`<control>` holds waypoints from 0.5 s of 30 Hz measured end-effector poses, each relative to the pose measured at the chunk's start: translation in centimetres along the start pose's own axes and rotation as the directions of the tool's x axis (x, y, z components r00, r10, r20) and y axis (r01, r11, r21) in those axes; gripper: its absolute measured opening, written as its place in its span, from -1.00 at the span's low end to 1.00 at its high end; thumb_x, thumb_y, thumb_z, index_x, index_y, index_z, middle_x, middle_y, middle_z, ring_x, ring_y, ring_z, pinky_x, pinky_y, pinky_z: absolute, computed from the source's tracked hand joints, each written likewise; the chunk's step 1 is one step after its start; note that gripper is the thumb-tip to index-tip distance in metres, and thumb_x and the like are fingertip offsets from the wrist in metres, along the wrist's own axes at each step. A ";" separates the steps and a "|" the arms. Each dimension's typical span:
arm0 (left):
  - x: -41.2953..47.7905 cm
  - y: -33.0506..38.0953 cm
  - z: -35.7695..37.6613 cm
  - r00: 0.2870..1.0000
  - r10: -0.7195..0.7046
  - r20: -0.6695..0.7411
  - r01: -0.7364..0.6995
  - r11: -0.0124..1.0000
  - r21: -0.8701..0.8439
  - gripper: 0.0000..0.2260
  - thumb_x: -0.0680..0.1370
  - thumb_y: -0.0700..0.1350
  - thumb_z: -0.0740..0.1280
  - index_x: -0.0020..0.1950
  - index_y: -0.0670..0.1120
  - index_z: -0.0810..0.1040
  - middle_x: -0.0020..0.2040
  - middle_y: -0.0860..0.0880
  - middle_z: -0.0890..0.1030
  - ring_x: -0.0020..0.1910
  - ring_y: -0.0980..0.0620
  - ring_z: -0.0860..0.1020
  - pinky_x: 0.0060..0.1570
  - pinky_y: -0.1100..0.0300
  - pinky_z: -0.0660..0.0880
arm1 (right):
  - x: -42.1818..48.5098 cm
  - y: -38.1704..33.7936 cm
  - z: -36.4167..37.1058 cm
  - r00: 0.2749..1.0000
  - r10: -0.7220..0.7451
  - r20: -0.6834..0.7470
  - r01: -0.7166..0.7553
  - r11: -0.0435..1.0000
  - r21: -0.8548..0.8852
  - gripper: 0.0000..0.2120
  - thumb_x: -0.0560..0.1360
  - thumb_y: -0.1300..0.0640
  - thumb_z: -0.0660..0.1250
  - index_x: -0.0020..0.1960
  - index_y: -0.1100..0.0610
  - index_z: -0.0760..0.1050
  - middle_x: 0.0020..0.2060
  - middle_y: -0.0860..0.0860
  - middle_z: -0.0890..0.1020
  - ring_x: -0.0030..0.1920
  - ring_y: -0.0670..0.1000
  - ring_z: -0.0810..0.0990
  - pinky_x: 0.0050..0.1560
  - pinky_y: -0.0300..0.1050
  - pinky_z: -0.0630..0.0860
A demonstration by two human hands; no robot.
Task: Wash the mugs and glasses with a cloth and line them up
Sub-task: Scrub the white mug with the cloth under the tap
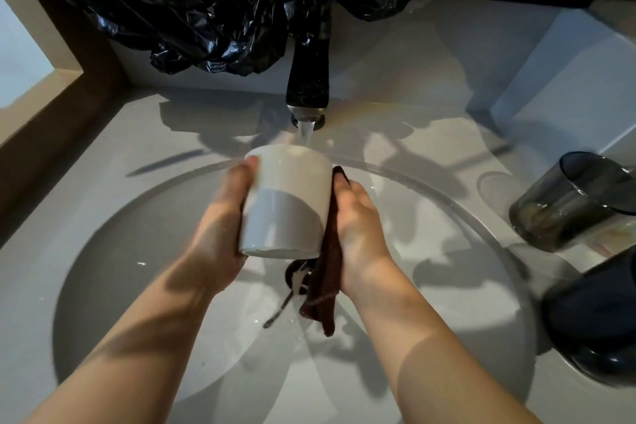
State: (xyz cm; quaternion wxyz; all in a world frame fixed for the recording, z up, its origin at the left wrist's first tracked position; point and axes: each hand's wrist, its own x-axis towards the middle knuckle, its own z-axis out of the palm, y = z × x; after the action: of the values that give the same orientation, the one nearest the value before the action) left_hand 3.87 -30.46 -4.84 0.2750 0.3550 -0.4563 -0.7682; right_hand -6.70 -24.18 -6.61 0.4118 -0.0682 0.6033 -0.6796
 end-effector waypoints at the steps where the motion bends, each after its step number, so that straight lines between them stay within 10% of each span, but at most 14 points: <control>1: -0.1 -0.1 0.2 0.999 0.033 0.003 -0.033 0.999 0.032 -0.67 0.40 0.15 0.40 0.06 0.04 0.47 -0.12 -0.07 0.65 -0.29 0.08 0.64 -0.40 0.20 0.56 | 0.0 -0.3 -0.1 0.997 -0.077 -0.022 0.076 0.996 -0.041 -0.83 0.58 -0.01 0.25 -0.13 0.05 0.49 -0.23 0.06 0.58 -0.16 0.07 0.55 -0.06 -0.03 0.51; 5: -0.6 -0.4 0.6 0.990 0.139 -0.016 -0.135 0.977 0.164 -0.55 0.21 -0.06 0.51 0.00 0.11 0.40 -0.14 0.01 0.56 -0.35 0.20 0.61 -0.44 0.23 0.53 | 0.5 -0.9 -0.5 0.992 -0.099 -0.083 0.090 0.990 -0.107 -0.79 0.55 0.02 0.30 -0.21 0.10 0.49 -0.31 0.08 0.57 -0.27 0.06 0.54 -0.20 -0.11 0.51; 11: -1.0 -0.1 -0.1 0.893 0.354 0.277 -0.449 0.668 0.594 -0.44 0.06 0.14 0.51 -0.08 0.38 0.28 -0.13 0.35 0.49 -0.20 0.25 0.51 -0.33 0.30 0.49 | 1.1 -1.2 -1.5 0.892 0.424 0.157 -0.433 0.901 0.024 -0.83 0.38 0.08 0.19 -0.33 0.13 0.33 -0.50 0.07 0.32 -0.53 0.07 0.38 -0.45 -0.24 0.35; 15: -0.6 -0.6 0.3 0.938 0.340 0.065 -0.333 0.835 0.438 -0.45 0.10 -0.02 0.53 -0.03 0.20 0.34 -0.18 0.18 0.54 -0.34 0.29 0.55 -0.45 0.31 0.48 | 1.0 -0.5 -0.5 0.995 0.095 0.036 -0.094 0.995 -0.016 -0.94 0.39 0.10 0.26 -0.18 0.07 0.41 -0.27 0.13 0.47 -0.19 0.13 0.48 -0.14 -0.03 0.45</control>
State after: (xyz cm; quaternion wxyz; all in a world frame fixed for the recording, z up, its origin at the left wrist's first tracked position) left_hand 3.95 -29.60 -5.15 0.3210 0.3282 -0.6718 -0.5813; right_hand -7.81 -24.48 -6.73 0.4540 -0.0550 0.6030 -0.6536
